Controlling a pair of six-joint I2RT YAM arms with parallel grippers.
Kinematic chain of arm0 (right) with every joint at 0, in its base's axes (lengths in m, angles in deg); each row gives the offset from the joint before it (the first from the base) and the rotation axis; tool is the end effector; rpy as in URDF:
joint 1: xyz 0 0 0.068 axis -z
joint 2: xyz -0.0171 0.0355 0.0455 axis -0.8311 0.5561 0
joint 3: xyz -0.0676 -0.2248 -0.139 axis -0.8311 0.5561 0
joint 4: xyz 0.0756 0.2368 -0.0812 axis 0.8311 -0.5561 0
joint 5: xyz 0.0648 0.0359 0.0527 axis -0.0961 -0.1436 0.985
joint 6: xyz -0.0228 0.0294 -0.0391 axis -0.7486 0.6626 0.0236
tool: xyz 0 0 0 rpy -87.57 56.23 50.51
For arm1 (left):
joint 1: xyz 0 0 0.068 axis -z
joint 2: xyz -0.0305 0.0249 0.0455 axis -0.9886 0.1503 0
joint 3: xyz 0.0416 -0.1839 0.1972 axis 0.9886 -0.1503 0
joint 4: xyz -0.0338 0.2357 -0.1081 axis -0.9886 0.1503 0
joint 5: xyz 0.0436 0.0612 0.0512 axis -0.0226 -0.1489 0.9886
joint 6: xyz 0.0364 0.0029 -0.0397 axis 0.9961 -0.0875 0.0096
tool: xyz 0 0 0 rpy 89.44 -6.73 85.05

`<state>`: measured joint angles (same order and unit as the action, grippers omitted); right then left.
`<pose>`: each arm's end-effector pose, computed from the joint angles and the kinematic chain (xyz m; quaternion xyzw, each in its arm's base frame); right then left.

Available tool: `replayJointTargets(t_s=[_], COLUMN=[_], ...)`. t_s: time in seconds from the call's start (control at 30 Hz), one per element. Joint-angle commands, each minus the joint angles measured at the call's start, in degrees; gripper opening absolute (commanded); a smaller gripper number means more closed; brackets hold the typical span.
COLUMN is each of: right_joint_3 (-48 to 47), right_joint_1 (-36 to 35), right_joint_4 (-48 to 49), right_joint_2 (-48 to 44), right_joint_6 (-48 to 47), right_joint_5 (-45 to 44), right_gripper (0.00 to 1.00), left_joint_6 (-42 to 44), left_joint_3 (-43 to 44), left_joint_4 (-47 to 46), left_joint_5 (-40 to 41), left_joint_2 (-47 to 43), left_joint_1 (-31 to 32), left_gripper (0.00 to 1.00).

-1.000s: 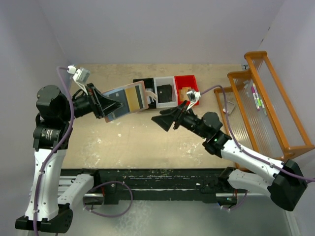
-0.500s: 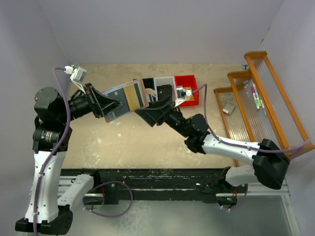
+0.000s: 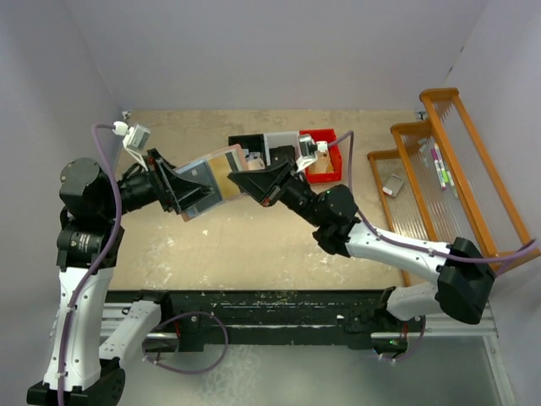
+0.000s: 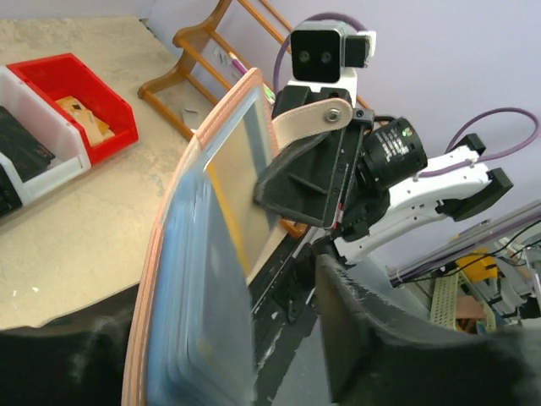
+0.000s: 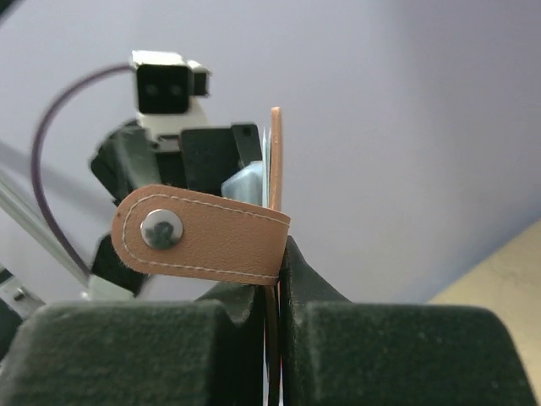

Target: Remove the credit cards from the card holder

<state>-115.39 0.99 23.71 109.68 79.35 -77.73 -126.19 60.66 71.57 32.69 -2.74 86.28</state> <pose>0.1660 0.2440 0.3840 -0.0340 0.4273 0.7524 0.5001 0.1261 -0.0396 0.4583 0.1277 0.6937 -0.5279 0.4730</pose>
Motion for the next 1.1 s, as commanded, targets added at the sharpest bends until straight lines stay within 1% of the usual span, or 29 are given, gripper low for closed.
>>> replayJointTargets(t_s=[0.0,0.03,0.07,0.13,0.23,0.3,0.33,0.4,0.5,0.63,0.73,0.97,1.07], right_joint_3=[-5.6,-8.3,-11.2,-17.2,-26.2,-29.3,-30.6,-32.7,-35.4,-38.2,-39.2,-41.3,-42.3], right_joint_1=[0.7,1.2,1.6,2.2,2.3,2.3,2.4,2.2,2.2,2.2,2.2,2.2,2.2], right_joint_4=[-11.5,-17.9,-26.5,-39.8,-56.7,-63.4,-65.7,-69.2,-72.5,-76.5,-78.4,-80.4,-81.5], right_joint_2=[-4.1,-4.5,-4.5,-3.5,0.3,2.9,3.7,4.9,6.3,7.8,8.6,10.2,10.7], right_joint_6=[-4.2,-7.2,-10.0,-15.4,-23.1,-26.7,-28.9,-32.2,-35.1,-38.2,-39.5,-41.2,-42.2], right_joint_5=[7.7,10.1,13.2,20.2,31.3,38.1,38.9,41.2,43.6,44.7,44.9,46.4,47.2], right_gripper=[0.00,0.00,0.00,0.00,0.00,0.00,0.00,0.00,0.00,0.00,0.00,0.00,0.00], left_joint_6=[5.4,8.8,13.0,21.9,35.0,41.4,45.6,49.6,53.0,55.2,56.2,59.4,60.2], left_joint_3=[1.6,2.6,3.7,5.6,7.7,7.8,7.7,7.3,6.8,6.0,4.8,2.3,2.0], left_joint_4=[1.5,4.2,7.1,12.6,20.5,24.7,26.6,29.7,33.4,36.2,36.4,38.0,38.9], left_joint_5=[-2.8,-2.8,-2.9,-2.9,-4.1,-7.3,-9.9,-12.8,-15.7,-17.2,-17.0,-17.9,-18.8], left_joint_2=[-0.5,-0.1,0.2,0.8,1.2,1.2,1.3,1.5,3.5,5.9,6.4,6.6,7.2], left_joint_1=[0.1,0.1,0.1,0.1,0.1,0.1,0.1,0.1,0.1,0.1,0.1,0.1,0.1], left_gripper=[0.71,0.76,0.82,0.89,0.91,0.91,0.90,0.89,0.86,0.77,0.71,0.58,0.46])
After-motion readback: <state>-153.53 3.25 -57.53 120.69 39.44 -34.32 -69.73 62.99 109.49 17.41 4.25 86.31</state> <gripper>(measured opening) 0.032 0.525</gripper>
